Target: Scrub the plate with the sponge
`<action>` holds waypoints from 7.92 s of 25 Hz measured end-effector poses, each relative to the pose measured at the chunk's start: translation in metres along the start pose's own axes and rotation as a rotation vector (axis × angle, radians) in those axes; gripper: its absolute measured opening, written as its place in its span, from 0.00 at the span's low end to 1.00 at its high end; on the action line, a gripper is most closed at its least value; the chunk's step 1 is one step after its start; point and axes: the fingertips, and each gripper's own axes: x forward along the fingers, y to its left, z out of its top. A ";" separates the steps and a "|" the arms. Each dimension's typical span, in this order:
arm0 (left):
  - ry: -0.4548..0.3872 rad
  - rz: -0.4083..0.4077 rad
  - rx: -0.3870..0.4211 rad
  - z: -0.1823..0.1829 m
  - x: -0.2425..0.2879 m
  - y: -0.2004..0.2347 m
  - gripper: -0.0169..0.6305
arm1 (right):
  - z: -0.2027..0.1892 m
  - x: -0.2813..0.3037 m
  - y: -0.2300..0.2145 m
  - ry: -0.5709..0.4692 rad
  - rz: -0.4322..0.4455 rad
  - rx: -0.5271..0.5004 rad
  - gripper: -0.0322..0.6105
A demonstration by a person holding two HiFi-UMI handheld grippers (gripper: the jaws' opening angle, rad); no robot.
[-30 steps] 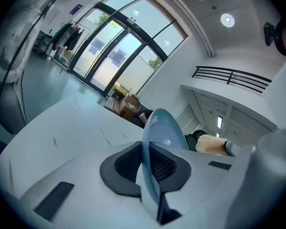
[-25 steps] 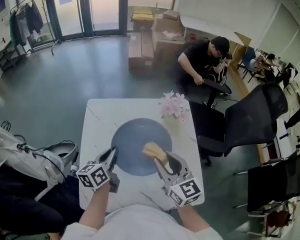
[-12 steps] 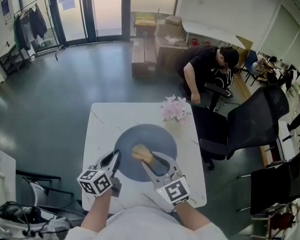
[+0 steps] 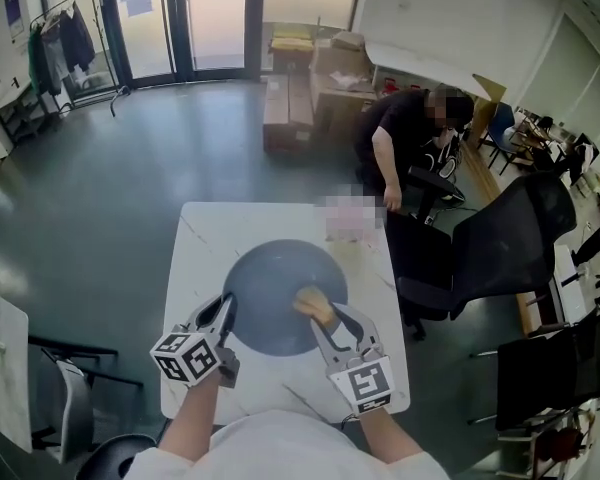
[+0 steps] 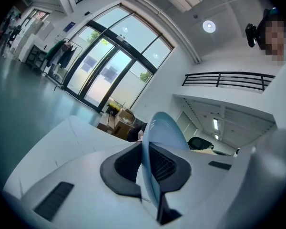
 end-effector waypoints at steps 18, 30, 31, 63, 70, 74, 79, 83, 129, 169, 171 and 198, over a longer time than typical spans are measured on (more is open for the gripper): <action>0.032 -0.032 -0.006 -0.012 0.004 -0.007 0.09 | 0.025 0.034 0.000 -0.055 0.002 -0.072 0.30; -0.005 -0.003 -0.058 -0.002 0.004 0.010 0.09 | -0.029 -0.003 0.040 0.043 0.064 0.034 0.30; -0.004 -0.003 -0.058 -0.003 0.004 0.009 0.09 | -0.028 -0.001 0.052 0.038 0.100 0.025 0.30; 0.010 0.020 -0.057 -0.007 0.007 0.024 0.10 | -0.057 0.002 -0.017 0.179 -0.087 0.043 0.30; -0.010 0.043 -0.069 -0.002 0.007 0.036 0.10 | -0.070 0.010 0.054 0.207 0.081 0.063 0.30; 0.003 0.037 -0.085 -0.010 0.010 0.035 0.10 | -0.064 0.017 0.082 0.198 0.156 0.048 0.30; 0.041 0.033 -0.128 -0.028 0.017 0.040 0.09 | -0.066 0.018 0.090 0.208 0.180 0.046 0.30; 0.062 0.032 -0.177 -0.039 0.023 0.044 0.09 | -0.066 0.016 0.082 0.203 0.153 0.061 0.30; 0.350 0.260 -0.282 -0.156 0.050 0.122 0.09 | -0.098 -0.023 0.044 0.248 0.039 0.170 0.30; 0.432 0.268 -0.058 -0.162 0.049 0.137 0.38 | -0.093 -0.023 0.046 0.238 0.034 0.178 0.30; 0.413 0.263 -0.056 -0.156 0.048 0.137 0.38 | -0.093 -0.022 0.046 0.236 0.035 0.176 0.30; 0.111 -0.050 0.321 -0.035 -0.002 0.007 0.09 | -0.064 -0.031 0.030 0.149 -0.050 0.150 0.30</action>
